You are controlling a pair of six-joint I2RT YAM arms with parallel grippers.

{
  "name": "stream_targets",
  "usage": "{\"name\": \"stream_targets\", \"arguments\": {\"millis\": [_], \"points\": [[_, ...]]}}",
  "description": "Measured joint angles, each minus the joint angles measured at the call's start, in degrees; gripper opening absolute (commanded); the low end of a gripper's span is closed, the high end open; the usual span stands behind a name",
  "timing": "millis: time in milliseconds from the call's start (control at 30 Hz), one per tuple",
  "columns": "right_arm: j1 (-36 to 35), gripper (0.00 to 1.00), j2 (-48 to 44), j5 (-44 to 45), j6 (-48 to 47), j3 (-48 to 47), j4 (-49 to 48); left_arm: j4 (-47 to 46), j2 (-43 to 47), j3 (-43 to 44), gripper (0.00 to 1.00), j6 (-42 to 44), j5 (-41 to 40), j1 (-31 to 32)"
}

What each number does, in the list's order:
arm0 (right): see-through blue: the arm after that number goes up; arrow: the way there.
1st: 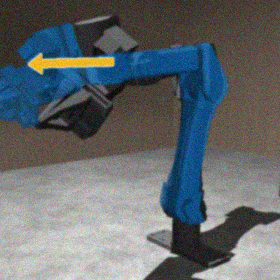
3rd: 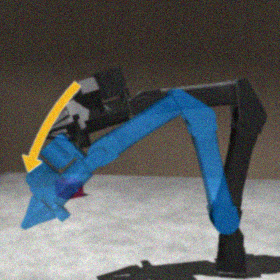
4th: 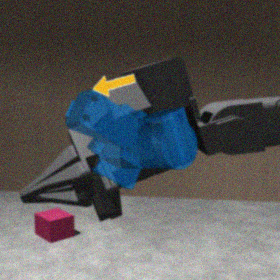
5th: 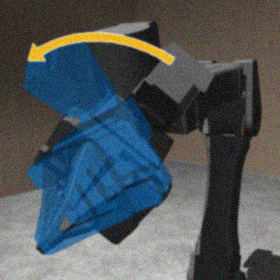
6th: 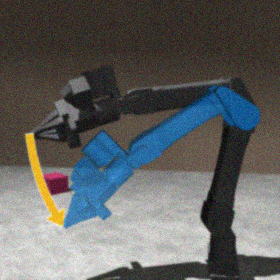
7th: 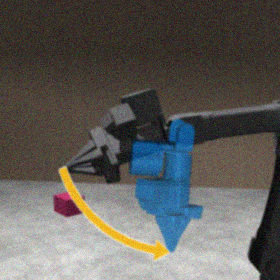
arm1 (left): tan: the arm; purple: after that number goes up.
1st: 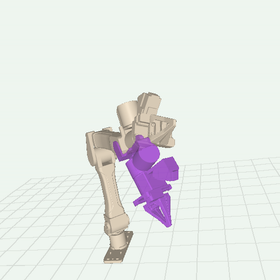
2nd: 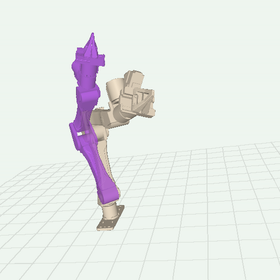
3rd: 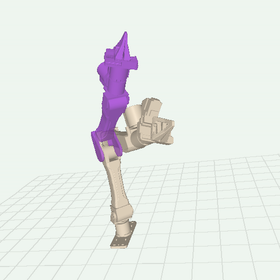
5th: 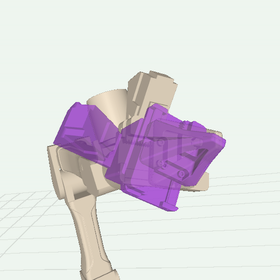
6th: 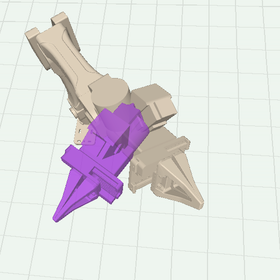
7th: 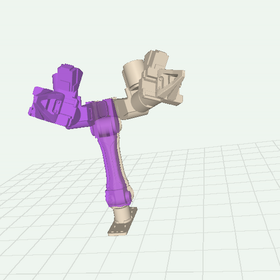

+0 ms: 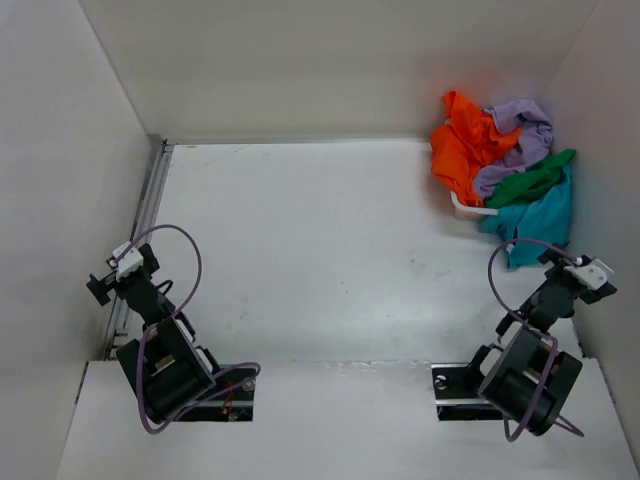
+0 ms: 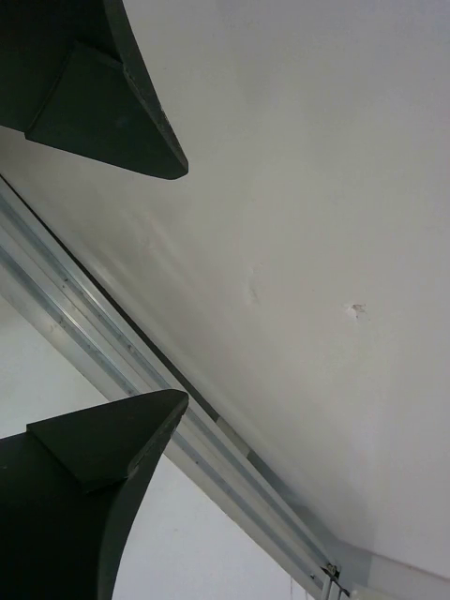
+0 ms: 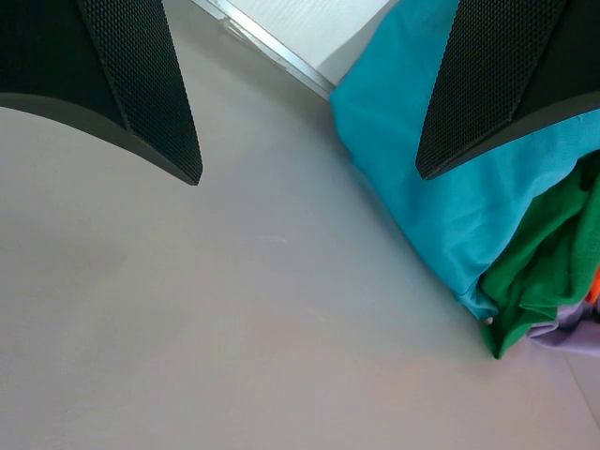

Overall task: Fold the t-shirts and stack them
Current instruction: Grab crumpled tshirt from bin with the right arm

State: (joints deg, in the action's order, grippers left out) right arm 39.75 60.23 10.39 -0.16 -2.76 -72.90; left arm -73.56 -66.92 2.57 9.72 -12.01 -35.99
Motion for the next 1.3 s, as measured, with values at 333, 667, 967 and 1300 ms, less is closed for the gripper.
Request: {"name": "stream_targets", "arguments": {"millis": [333, 667, 967, 1300], "points": [[-11.9, 1.00, -15.6, -4.9, -11.2, 0.0, 0.2, 0.0, 0.0, 0.0, 1.00, 0.0, 0.0, 0.0], [-41.6, 1.00, -2.2, -12.5, -26.1, -26.3, 11.6, 1.0, 3.8, 0.1, 1.00, 3.1, -2.1, 3.5], [-50.4, 0.99, 28.0, 12.1, -23.9, -66.7, 33.7, 39.6, 5.2, 45.4, 1.00, 12.1, -2.9, 22.0], [-39.1, 0.60, 56.5, -1.4, 5.2, -112.6, 86.6, 79.0, -12.9, 75.1, 1.00, -4.2, 21.0, 35.1]]}}
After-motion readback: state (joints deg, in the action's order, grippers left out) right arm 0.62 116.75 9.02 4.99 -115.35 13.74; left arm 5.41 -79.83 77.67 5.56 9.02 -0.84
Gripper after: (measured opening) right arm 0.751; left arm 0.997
